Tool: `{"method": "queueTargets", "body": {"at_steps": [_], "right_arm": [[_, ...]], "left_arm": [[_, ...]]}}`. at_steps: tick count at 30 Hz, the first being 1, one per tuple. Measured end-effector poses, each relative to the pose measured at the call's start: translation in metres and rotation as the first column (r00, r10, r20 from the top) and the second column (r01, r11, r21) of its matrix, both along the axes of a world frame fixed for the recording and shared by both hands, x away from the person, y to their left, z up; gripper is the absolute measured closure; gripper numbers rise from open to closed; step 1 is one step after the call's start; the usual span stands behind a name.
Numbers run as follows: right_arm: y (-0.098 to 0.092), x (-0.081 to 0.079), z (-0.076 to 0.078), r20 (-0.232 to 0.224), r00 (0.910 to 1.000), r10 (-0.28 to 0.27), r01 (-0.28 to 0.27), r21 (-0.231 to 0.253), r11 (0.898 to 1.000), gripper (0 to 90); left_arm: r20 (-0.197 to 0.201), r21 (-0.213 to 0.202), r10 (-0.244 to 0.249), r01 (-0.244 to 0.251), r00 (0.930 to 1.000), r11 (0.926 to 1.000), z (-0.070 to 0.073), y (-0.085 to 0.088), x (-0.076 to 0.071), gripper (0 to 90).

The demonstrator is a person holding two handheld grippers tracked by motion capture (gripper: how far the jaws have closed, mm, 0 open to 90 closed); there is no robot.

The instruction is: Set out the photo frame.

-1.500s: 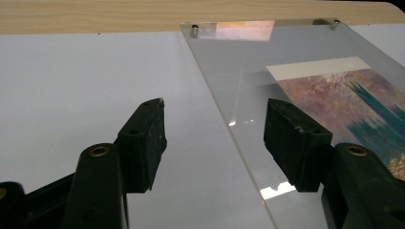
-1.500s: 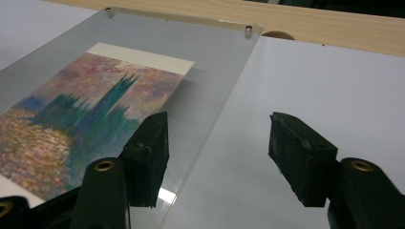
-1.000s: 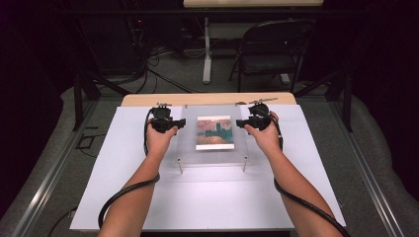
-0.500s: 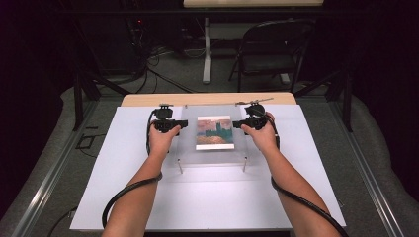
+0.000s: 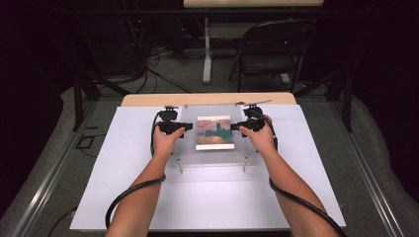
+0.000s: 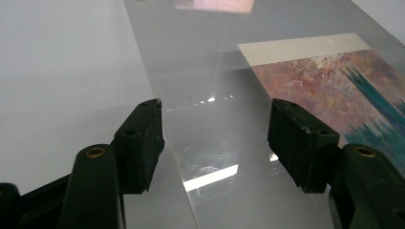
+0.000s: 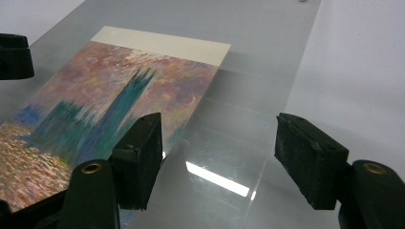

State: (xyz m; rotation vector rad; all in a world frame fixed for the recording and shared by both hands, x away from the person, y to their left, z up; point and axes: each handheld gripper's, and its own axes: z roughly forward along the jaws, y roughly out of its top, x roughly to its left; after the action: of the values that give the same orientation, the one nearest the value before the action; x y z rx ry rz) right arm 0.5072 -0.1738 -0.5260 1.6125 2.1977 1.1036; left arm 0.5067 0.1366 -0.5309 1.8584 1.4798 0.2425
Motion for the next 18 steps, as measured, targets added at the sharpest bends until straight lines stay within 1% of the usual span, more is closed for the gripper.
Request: {"method": "queueTargets", "body": {"at_steps": [4, 5, 7, 11, 13, 16, 18], "right_arm": [[0.0016, 0.0009, -0.0012, -0.007, 1.0, -0.004, 0.004, -0.007, 1.0, 30.0], [0.0021, 0.0008, -0.0014, -0.018, 0.9998, -0.011, 0.011, 0.0, 1.0, 29.2], [0.0017, 0.0013, -0.0021, -0.019, 0.9997, -0.012, 0.012, 0.004, 1.0, 29.0], [0.0011, 0.0023, -0.003, -0.029, 0.9995, -0.015, 0.016, 0.017, 1.0, 28.0], [0.001, 0.0029, -0.0039, -0.03, 0.9994, -0.016, 0.017, 0.023, 1.0, 27.0], [0.0009, 0.0038, -0.005, -0.031, 0.9994, -0.016, 0.017, 0.029, 0.999, 26.1], [0.0008, 0.0042, -0.0053, -0.037, 0.9992, -0.017, 0.019, 0.034, 0.999, 25.7]], "left_arm": [[-0.003, -0.015, 0.003, -0.003, 1.0, 0.9999, -0.0013, 0.0005, -0.0002, 36.1], [-0.001, -0.019, 0.003, -0.003, 1.0, 0.9998, -0.0019, 0.0003, -0.0003, 35.2], [-0.005, -0.024, -0.001, 0.001, 1.0, 0.9997, -0.0022, 0.0006, -0.0003, 34.0], [-0.028, -0.045, -0.003, 0.001, 0.9996, 0.999, -0.0028, 0.0026, 0.0009, 32.9], [-0.031, -0.051, -0.005, 0.003, 0.9995, 0.9987, -0.0033, 0.0025, 0.0016, 32.1], [-0.048, -0.059, -0.013, 0.01, 0.9988, 0.9982, -0.0041, 0.002, 0.0032, 28.4], [-0.055, -0.064, -0.013, 0.01, 0.9984, 0.9979, -0.0043, 0.0021, 0.0042, 27.4]]}}
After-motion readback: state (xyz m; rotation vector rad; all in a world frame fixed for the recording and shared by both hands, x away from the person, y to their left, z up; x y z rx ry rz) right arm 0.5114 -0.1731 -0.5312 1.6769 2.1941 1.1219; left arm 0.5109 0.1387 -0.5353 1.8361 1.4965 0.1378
